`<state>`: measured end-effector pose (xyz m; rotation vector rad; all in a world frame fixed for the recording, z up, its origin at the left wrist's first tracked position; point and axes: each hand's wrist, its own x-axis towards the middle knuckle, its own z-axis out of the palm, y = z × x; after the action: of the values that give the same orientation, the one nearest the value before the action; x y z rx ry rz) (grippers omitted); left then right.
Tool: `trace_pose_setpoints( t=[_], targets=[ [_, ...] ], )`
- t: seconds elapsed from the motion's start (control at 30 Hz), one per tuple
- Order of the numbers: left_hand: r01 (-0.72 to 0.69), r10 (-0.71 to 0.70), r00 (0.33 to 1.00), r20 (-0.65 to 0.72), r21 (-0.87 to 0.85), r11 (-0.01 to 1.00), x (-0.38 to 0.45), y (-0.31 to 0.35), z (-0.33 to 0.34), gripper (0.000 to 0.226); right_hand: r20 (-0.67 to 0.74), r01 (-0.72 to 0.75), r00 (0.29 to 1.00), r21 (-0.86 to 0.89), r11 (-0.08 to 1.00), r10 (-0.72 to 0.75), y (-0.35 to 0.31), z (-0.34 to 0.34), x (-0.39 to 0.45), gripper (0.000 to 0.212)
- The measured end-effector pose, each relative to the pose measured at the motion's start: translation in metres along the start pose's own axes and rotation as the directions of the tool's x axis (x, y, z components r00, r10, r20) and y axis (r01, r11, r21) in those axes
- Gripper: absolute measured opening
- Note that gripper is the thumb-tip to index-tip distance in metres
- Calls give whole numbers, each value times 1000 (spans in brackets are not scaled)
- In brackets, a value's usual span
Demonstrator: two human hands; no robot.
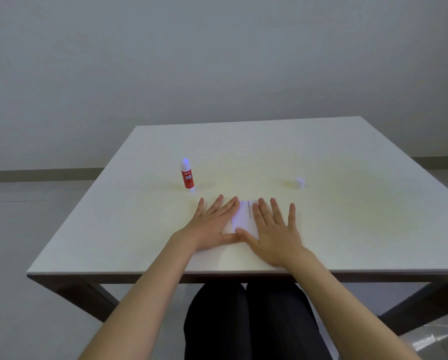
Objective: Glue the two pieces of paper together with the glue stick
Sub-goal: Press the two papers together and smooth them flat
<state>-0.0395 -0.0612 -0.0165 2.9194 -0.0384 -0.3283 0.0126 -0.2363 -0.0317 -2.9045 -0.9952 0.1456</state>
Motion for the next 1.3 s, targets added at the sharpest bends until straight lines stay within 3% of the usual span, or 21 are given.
trace_pose_setpoints(
  t=[0.1,0.3,0.53,0.7,0.83,1.0,1.1,1.2,1.3],
  targets=[
    [7,-7,1000,14,7,1000,2,-2,-2,93,-61,45,997,23,999,-43,-6,5,-34,106],
    [10,-10,1000,24,15,1000,3,-3,-2,94,-32,74,997,31,997,-73,-9,-1,-44,116],
    [7,-10,999,37,67,998,3,-1,-7,88,84,-5,996,21,1000,3,1,-13,3,93],
    [21,-22,999,33,43,999,4,-1,-4,98,-71,125,990,51,991,-121,-12,9,-45,104],
    [20,-22,999,31,66,998,8,-4,-8,102,-34,151,988,89,985,-148,-9,6,-47,108],
    [13,-14,1000,28,47,999,8,-5,-8,102,83,57,995,59,997,-62,6,-20,7,80],
    [-10,8,1000,25,57,998,8,-6,-6,95,61,163,985,-20,986,-162,-5,-15,10,83],
    [-24,23,999,22,29,999,9,-10,-5,94,43,306,951,28,952,-307,-10,-1,0,87],
    [-27,27,999,22,26,999,10,-10,-5,100,78,218,972,26,976,-220,8,-9,11,78]
  ],
)
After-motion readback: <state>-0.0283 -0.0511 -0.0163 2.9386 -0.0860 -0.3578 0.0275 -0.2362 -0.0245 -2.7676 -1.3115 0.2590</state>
